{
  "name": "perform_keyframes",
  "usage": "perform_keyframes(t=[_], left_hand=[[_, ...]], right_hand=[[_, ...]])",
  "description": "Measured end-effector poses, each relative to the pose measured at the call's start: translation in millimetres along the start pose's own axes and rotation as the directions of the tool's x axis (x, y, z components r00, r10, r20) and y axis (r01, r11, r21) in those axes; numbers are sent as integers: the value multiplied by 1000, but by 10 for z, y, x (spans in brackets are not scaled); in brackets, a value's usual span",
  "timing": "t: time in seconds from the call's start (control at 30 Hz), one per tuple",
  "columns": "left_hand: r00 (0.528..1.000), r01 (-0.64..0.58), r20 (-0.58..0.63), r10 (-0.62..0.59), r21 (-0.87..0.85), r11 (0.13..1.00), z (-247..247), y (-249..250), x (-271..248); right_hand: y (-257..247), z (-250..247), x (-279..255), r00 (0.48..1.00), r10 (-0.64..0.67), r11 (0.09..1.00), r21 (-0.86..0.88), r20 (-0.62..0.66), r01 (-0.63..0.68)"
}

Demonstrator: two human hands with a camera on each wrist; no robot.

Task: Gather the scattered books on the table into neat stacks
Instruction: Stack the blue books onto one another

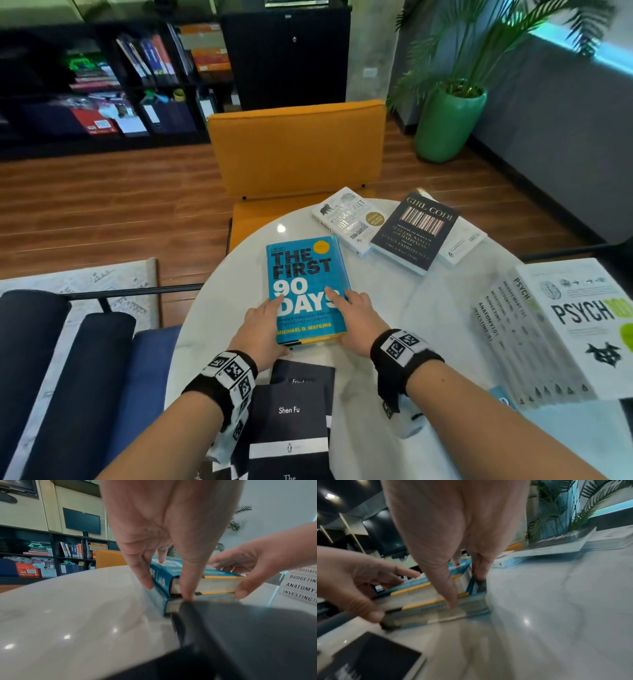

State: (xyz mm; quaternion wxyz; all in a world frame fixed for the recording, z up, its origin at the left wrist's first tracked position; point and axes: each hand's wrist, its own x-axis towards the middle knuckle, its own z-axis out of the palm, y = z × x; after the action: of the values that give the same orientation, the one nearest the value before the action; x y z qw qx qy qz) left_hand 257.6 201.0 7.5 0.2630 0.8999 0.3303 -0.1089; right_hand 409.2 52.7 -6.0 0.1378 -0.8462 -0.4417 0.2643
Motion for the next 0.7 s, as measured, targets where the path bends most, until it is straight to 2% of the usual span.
perform_keyframes(t=[0.1, 0.17, 0.2, 0.23, 0.3, 0.37, 0.43, 0.6, 0.63, 0.7], left_hand=[[995, 13, 93, -20, 75, 997, -109, 54, 1], [988, 37, 145, -53, 111, 993, -236, 146, -7], [989, 43, 136, -58, 115, 992, -299, 196, -14], [994, 37, 100, -48, 107, 994, -355, 240, -19], [1000, 9, -7, -8, 73, 997, -430, 316, -46], [996, -34, -80, 36, 28, 999, -453, 369, -110], [993, -69, -93, 67, -20, 997, -424, 384, -171], [998, -50, -58, 40, -175, 983, -297, 322, -206], [998, -35, -58, 23, -206, 978, -291, 322, -195], [998, -16, -68, -2, -264, 964, -311, 350, -167]], right_hand=[[52, -206, -48, 996, 20, 998, 66, 92, -26], [189, -352, -33, 990, 137, 973, 183, 34, -141], [293, -422, -3, 974, 221, 947, 250, -46, -203], [426, -483, 47, 937, 322, 909, 319, -135, -267], [697, -611, 154, 810, 531, 786, 502, -248, -361], [939, -743, 275, 676, 692, 628, 674, -254, -390], [1131, -859, 412, 595, 776, 513, 757, -208, -404], [1445, -940, 711, 554, 829, 358, 828, -71, -431], [1476, -937, 745, 573, 818, 340, 844, -48, -415], [1468, -954, 767, 644, 764, 293, 902, -22, -317]])
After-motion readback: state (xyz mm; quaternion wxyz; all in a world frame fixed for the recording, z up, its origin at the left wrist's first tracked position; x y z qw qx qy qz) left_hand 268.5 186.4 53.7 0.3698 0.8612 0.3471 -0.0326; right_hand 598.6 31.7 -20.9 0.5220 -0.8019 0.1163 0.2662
